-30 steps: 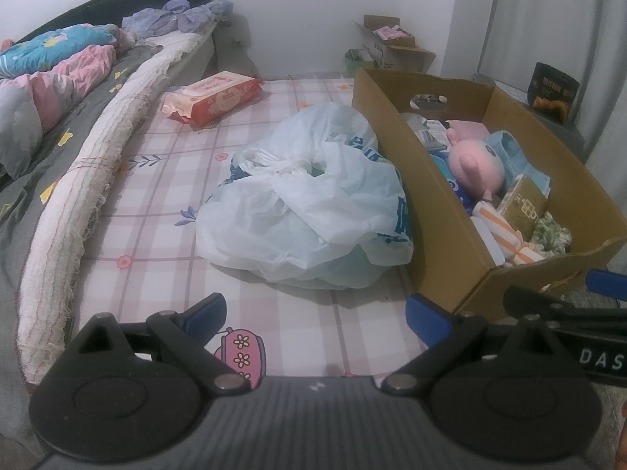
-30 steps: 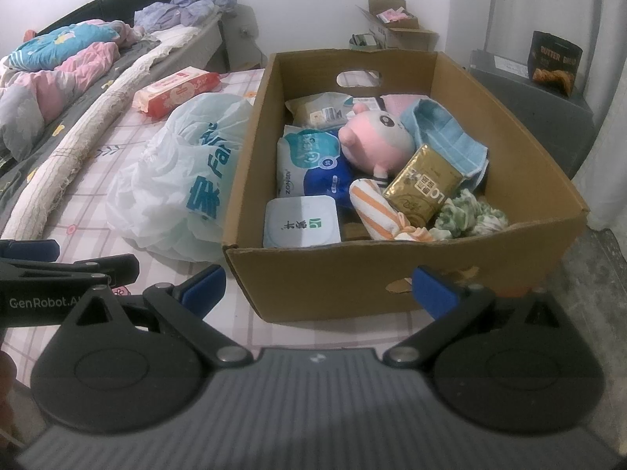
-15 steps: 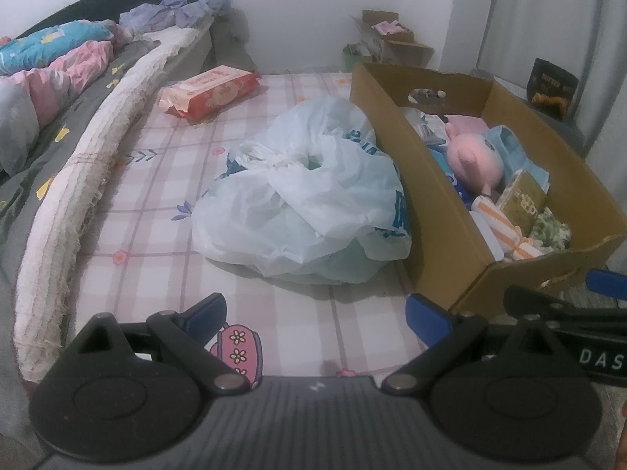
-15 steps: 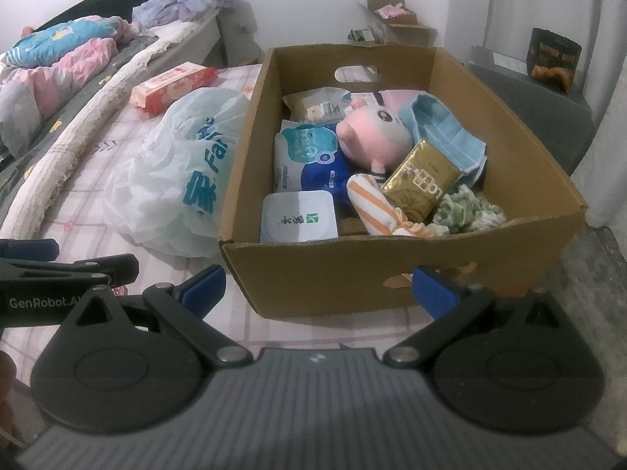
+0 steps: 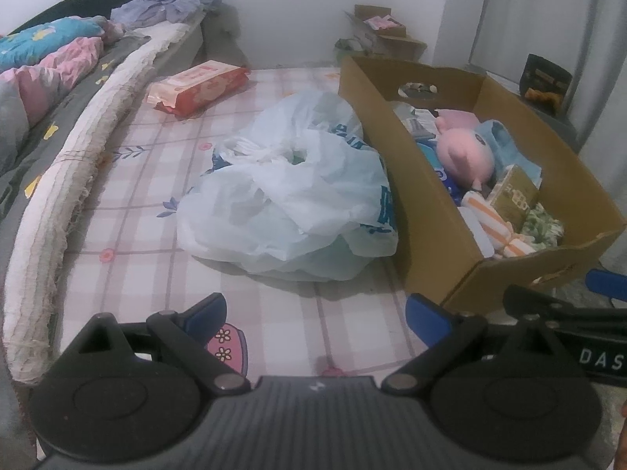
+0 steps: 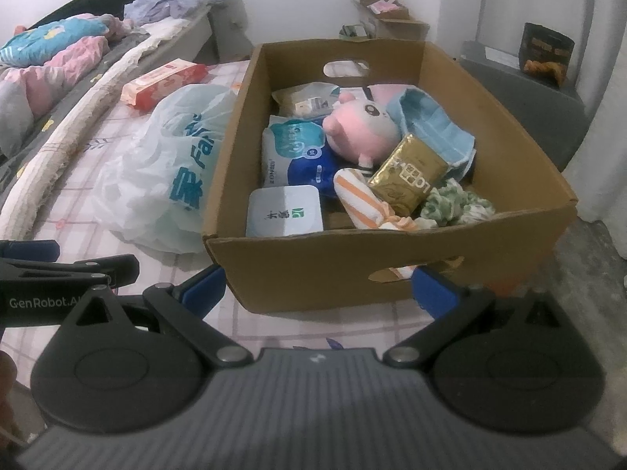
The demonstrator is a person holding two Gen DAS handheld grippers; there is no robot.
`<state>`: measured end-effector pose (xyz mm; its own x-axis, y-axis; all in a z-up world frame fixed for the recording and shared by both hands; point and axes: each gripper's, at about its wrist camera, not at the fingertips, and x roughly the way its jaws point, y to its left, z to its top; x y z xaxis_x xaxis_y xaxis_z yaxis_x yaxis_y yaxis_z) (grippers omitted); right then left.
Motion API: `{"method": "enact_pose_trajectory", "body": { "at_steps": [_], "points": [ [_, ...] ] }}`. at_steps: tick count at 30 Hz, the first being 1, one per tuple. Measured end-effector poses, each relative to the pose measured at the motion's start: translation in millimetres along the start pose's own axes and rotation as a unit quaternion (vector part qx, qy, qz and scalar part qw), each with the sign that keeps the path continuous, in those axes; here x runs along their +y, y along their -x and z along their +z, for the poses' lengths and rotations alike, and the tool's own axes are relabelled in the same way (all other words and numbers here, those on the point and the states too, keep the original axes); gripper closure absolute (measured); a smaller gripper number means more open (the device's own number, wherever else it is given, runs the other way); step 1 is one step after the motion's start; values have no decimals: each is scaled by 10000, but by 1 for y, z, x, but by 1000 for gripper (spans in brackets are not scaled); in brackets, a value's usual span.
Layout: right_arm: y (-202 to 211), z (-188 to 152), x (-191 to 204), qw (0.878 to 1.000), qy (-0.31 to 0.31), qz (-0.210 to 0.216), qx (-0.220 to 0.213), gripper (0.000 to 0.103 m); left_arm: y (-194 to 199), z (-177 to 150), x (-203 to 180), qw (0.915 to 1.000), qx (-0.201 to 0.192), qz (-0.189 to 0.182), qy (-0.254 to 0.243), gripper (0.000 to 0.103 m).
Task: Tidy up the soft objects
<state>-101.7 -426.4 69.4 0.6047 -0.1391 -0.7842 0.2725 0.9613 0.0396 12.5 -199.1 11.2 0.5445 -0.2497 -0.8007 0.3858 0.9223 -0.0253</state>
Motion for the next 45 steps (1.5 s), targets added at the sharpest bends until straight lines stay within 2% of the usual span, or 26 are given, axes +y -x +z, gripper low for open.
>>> {"method": "enact_pose_trajectory", "body": {
  "at_steps": [45],
  "points": [
    [3, 2, -2, 10000, -30, -34, -6, 1, 1, 3, -1, 10000, -6, -12, -12, 4]
  ]
}}
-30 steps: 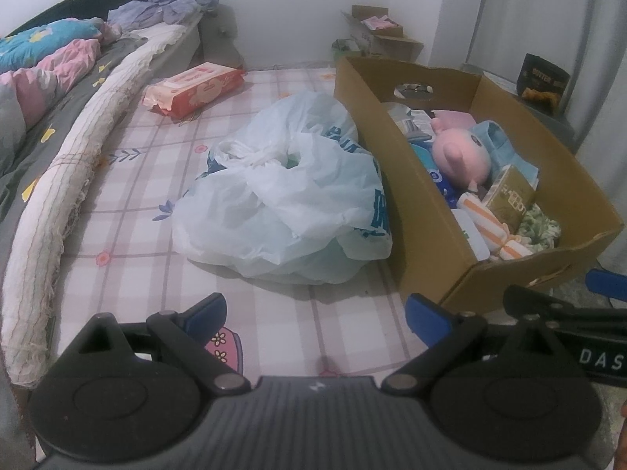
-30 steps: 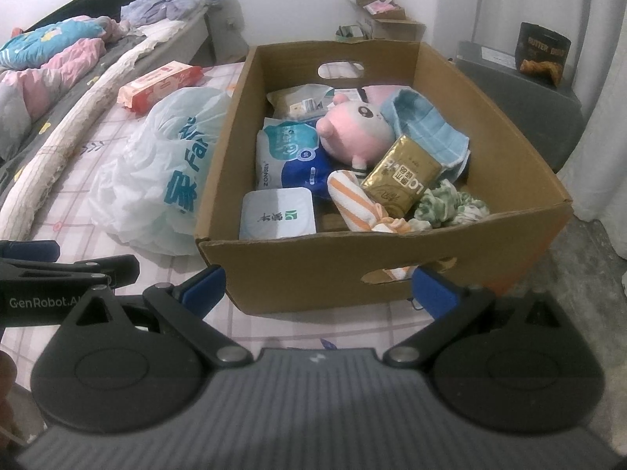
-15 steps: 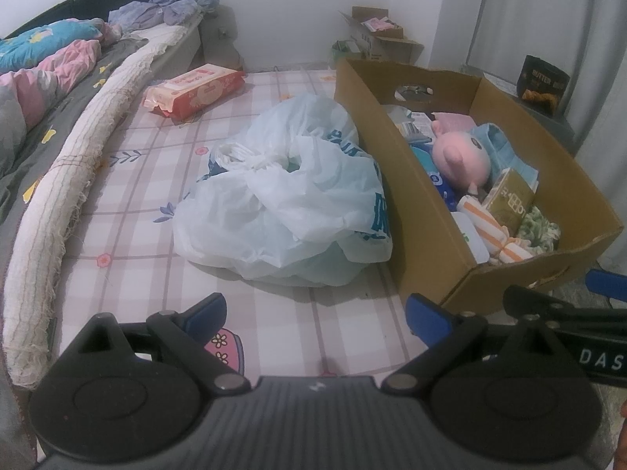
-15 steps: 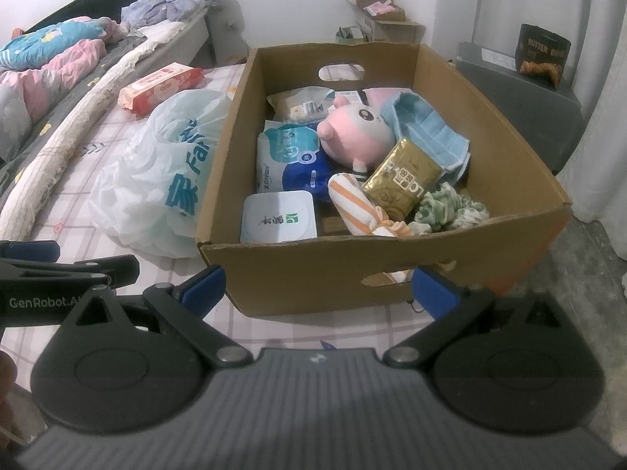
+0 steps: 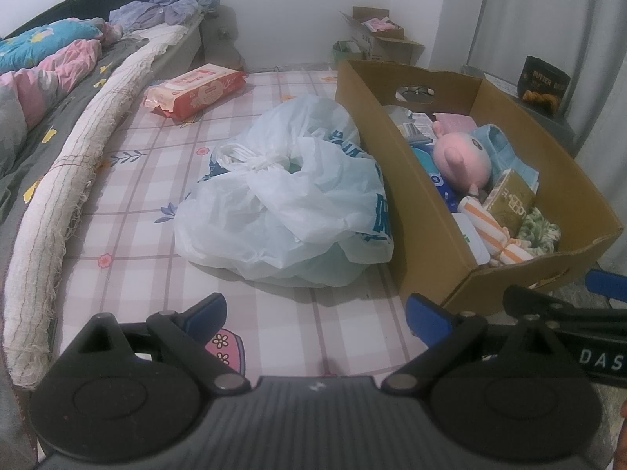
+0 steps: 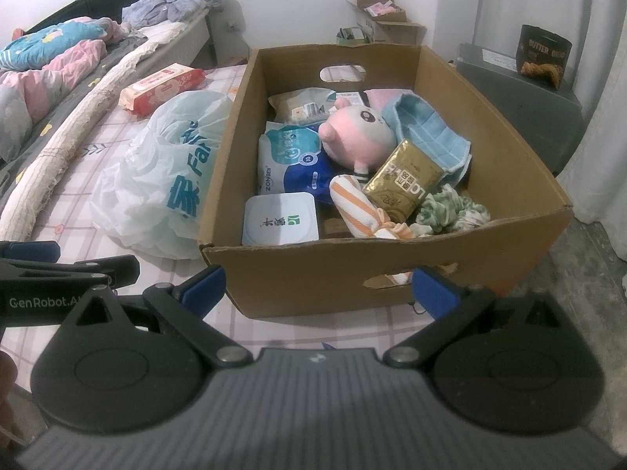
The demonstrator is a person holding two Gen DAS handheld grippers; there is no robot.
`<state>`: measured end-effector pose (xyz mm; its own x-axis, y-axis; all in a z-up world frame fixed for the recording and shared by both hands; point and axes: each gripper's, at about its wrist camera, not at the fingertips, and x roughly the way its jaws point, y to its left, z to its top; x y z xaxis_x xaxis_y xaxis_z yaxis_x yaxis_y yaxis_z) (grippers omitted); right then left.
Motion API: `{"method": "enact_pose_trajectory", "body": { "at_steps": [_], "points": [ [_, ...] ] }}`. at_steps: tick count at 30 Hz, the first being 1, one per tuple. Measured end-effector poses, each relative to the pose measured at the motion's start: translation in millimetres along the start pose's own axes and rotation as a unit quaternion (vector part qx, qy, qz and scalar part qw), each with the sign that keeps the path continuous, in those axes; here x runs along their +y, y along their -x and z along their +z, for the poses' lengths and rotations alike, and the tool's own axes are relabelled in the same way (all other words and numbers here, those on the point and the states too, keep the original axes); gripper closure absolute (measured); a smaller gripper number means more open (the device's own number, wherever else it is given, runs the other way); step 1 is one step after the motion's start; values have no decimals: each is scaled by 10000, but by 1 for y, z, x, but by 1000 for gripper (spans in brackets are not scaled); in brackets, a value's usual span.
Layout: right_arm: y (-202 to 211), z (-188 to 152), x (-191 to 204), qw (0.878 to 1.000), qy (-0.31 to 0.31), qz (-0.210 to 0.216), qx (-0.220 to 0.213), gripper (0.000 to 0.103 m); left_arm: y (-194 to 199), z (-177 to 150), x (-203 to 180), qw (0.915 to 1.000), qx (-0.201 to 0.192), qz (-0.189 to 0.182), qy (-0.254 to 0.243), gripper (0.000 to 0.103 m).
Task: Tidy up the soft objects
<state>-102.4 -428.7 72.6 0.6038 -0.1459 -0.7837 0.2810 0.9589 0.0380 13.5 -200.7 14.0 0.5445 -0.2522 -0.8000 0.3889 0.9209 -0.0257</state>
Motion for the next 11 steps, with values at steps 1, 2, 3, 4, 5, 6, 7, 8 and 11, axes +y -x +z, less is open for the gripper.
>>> {"method": "enact_pose_trajectory", "body": {
  "at_steps": [1, 2, 3, 4, 5, 6, 7, 8, 11],
  "points": [
    [0, 0, 0, 10000, 1, -1, 2, 1, 0, 0, 1, 10000, -2, -1, 1, 4],
    [0, 0, 0, 10000, 0, -1, 1, 1, 0, 0, 0, 10000, -1, 0, 1, 4],
    [0, 0, 0, 10000, -2, 1, -1, 1, 0, 0, 0, 10000, 1, 0, 4, 4],
    [0, 0, 0, 10000, -5, 1, 3, 1, 0, 0, 0, 10000, 2, -1, 7, 4],
    [0, 0, 0, 10000, -7, 2, 7, 1, 0, 1, 0, 10000, 2, -3, 5, 4],
    [0, 2, 0, 10000, -4, 5, 8, 1, 0, 1, 0, 10000, 3, -4, 6, 4],
    [0, 2, 0, 10000, -4, 5, 9, 1, 1, 1, 0, 10000, 0, -5, 5, 4],
    [0, 2, 0, 10000, -5, 6, 8, 1, 0, 1, 0, 10000, -5, -2, 2, 4],
    [0, 1, 0, 10000, -7, 5, 8, 1, 1, 2, 0, 10000, -7, -2, 1, 4]
  ]
}}
